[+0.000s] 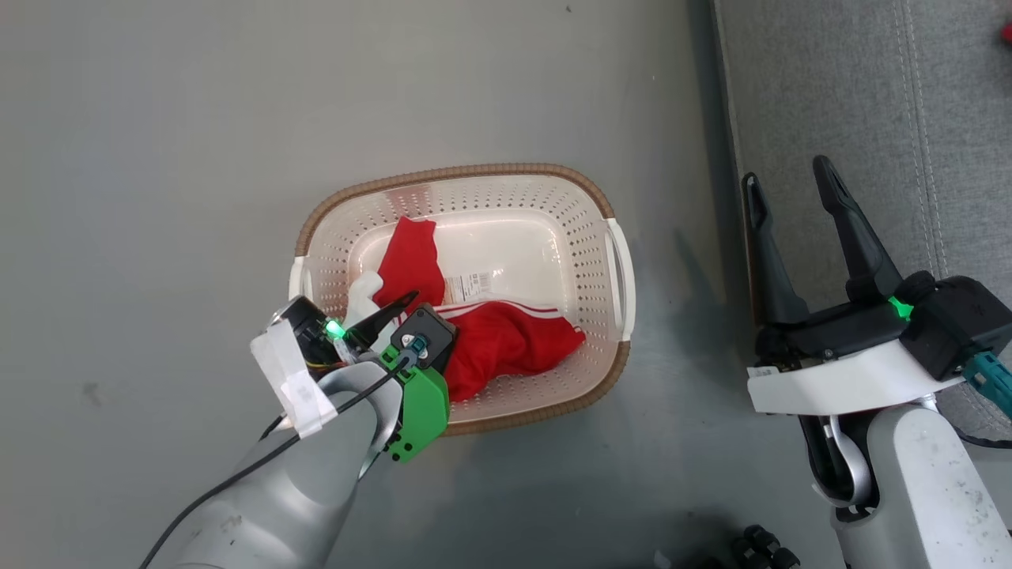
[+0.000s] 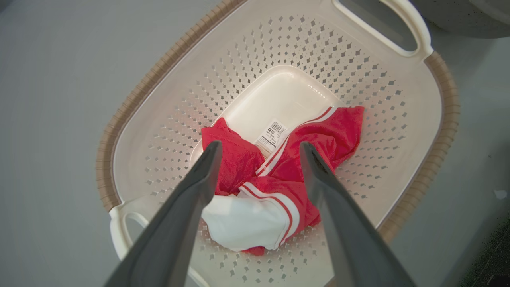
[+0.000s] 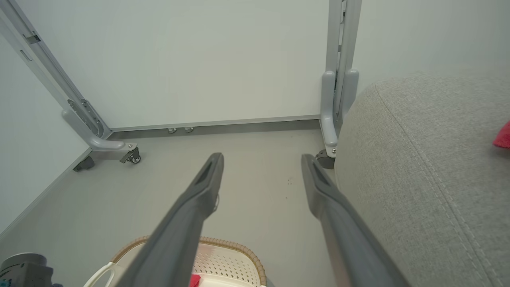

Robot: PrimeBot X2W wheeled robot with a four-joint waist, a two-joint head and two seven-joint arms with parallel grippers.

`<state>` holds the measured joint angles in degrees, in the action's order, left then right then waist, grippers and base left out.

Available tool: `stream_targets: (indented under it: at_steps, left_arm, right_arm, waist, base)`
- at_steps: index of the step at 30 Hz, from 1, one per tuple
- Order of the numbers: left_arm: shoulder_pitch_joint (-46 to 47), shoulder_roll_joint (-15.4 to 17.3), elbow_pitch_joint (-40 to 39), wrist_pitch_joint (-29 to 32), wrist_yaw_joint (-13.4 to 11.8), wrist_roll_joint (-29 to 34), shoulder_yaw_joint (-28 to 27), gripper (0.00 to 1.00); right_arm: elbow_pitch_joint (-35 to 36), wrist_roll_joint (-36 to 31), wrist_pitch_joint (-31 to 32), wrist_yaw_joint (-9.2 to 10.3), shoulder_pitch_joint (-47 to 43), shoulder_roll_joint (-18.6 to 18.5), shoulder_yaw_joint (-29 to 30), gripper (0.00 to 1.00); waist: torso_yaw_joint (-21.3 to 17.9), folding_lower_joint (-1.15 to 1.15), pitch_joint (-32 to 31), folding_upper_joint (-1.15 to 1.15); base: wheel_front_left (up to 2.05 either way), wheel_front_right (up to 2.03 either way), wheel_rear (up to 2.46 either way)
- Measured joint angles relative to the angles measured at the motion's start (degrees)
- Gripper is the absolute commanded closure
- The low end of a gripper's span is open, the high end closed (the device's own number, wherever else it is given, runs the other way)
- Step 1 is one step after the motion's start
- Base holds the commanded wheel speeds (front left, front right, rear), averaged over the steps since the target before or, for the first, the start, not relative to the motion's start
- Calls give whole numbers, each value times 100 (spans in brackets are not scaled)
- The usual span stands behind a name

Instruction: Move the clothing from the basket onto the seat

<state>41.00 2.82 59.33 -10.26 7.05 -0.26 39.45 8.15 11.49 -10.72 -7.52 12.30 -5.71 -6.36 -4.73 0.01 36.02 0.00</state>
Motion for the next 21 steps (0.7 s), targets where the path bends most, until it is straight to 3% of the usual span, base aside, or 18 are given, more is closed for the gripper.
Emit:
stream_targets:
  at_steps: [10,21]
  left_arm:
    - [563,234,996,577,34,124,833,0]
    - [780,655,1289,1094,35,-483,1618,0]
  right_arm:
    - [-381,183,-276,0,402,99,-299,0]
    - [-708,426,-426,0,723,210,-583,0]
  waist:
    - [-442,0,683,0]
    - [-999,0,1190,0]
  base:
    - [0,0,0]
    - [0,0,0]
